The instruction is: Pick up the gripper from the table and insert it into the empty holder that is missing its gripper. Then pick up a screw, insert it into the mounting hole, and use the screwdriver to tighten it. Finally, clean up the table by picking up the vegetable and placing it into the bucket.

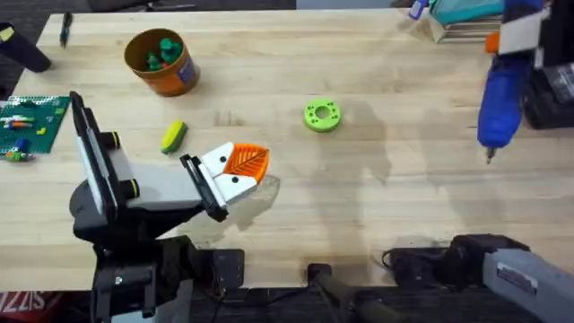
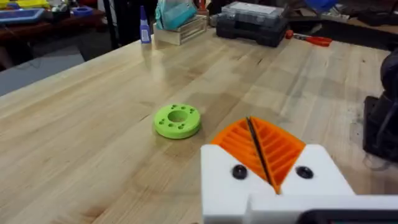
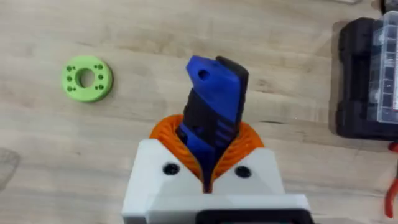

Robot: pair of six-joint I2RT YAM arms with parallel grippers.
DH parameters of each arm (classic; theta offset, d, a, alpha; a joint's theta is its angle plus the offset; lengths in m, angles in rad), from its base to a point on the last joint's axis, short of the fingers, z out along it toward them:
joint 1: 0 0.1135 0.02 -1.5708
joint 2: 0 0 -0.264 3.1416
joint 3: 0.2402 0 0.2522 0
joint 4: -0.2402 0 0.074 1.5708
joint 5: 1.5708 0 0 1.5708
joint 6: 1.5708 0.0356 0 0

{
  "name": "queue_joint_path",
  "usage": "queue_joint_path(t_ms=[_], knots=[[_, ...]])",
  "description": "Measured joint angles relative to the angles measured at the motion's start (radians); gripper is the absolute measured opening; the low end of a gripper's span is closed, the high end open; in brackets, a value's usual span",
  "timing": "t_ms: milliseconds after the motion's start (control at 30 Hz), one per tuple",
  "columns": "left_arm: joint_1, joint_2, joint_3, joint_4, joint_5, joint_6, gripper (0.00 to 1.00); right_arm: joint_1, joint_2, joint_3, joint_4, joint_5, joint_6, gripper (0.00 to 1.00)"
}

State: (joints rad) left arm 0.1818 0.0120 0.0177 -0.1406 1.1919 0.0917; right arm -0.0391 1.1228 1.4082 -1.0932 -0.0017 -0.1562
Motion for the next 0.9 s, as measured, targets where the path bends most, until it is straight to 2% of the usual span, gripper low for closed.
queue_joint_path(t_ms=[267,400,567,900], knots=[[0.000,0.000,0.000,0.000,0.000,0.000,0.002,0.000,-0.322,-0.305,0.279,-0.100,0.059,0.028],[0.000,0.000,0.000,0.000,-0.001,0.000,0.002,0.000,-0.417,-0.441,0.423,-0.197,0.092,0.028],[0.000,0.000,0.000,0.000,-0.003,0.000,0.002,0.000,-0.424,-0.519,0.559,-0.363,0.109,0.028],[0.000,0.000,0.000,0.000,-0.003,0.000,0.002,0.000,-0.294,-0.523,0.898,-0.759,0.122,0.028]])
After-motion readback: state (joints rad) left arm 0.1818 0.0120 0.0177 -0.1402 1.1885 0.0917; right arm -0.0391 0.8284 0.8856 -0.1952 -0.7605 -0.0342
